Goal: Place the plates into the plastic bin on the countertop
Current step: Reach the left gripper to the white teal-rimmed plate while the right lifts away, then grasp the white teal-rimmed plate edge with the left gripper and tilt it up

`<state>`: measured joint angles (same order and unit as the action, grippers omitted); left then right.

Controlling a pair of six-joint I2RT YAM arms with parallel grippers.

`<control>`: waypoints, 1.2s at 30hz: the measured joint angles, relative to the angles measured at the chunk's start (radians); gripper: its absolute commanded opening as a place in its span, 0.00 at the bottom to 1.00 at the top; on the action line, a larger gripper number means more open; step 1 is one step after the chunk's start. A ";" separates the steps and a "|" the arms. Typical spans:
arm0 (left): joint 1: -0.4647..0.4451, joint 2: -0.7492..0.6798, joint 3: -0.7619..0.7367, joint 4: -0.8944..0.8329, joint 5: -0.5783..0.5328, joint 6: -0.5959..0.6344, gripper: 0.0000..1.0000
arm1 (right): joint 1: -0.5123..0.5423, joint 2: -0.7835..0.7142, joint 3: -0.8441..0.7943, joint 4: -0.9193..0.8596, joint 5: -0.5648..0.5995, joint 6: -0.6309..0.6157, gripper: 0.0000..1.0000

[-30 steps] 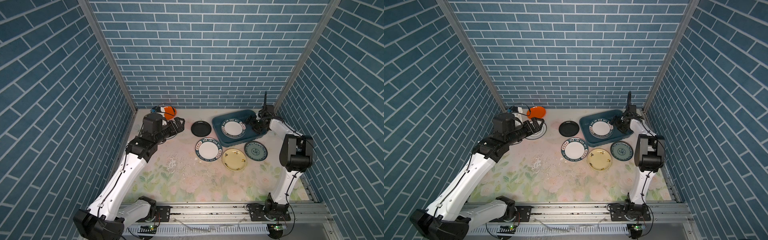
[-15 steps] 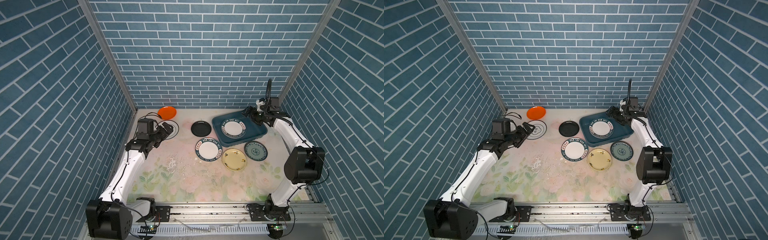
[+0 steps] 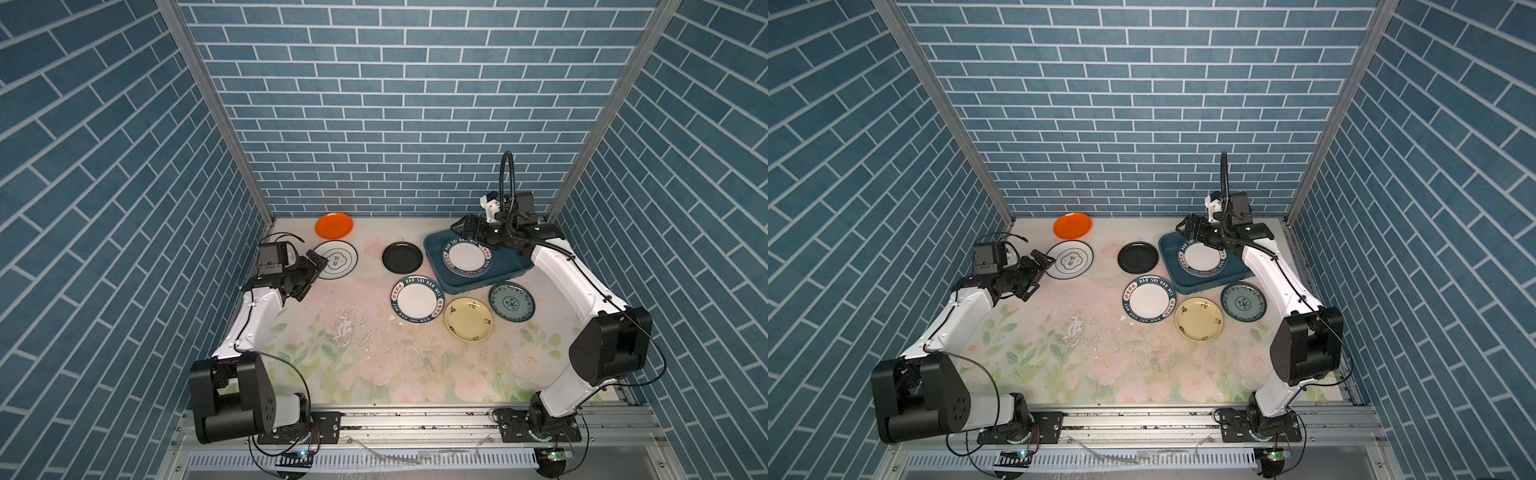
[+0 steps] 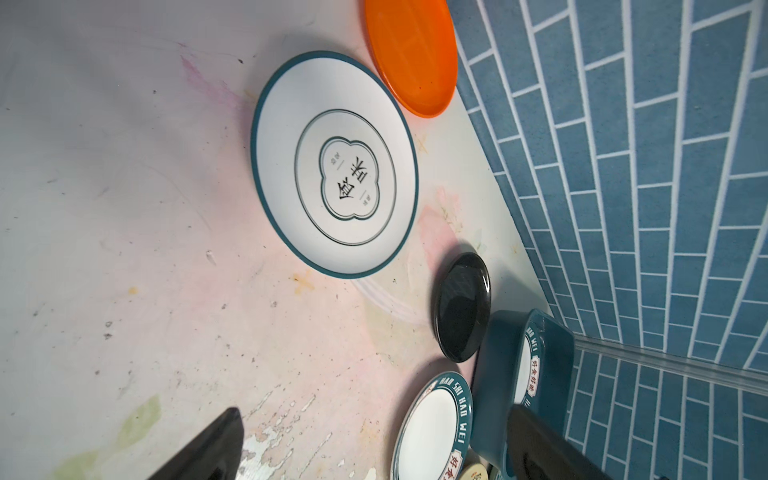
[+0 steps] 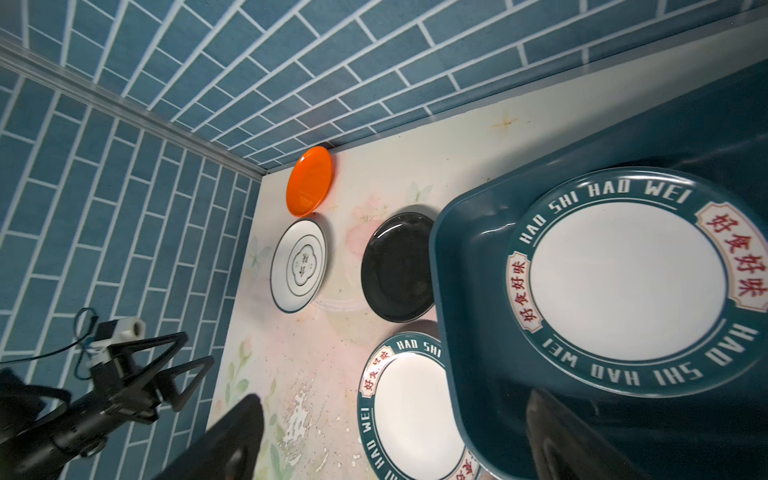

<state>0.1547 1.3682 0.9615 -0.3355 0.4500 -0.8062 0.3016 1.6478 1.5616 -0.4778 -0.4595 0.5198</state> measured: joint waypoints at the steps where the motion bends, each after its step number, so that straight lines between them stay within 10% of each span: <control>1: 0.009 0.010 -0.004 0.007 0.005 0.003 1.00 | 0.008 -0.004 0.000 0.007 -0.008 0.006 0.98; 36: 0.044 0.443 0.024 0.292 0.061 -0.061 0.81 | 0.067 -0.005 0.068 0.008 -0.068 0.031 0.98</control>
<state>0.1986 1.8114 0.9855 -0.0433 0.5110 -0.8673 0.3683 1.6432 1.6299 -0.4702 -0.5270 0.5510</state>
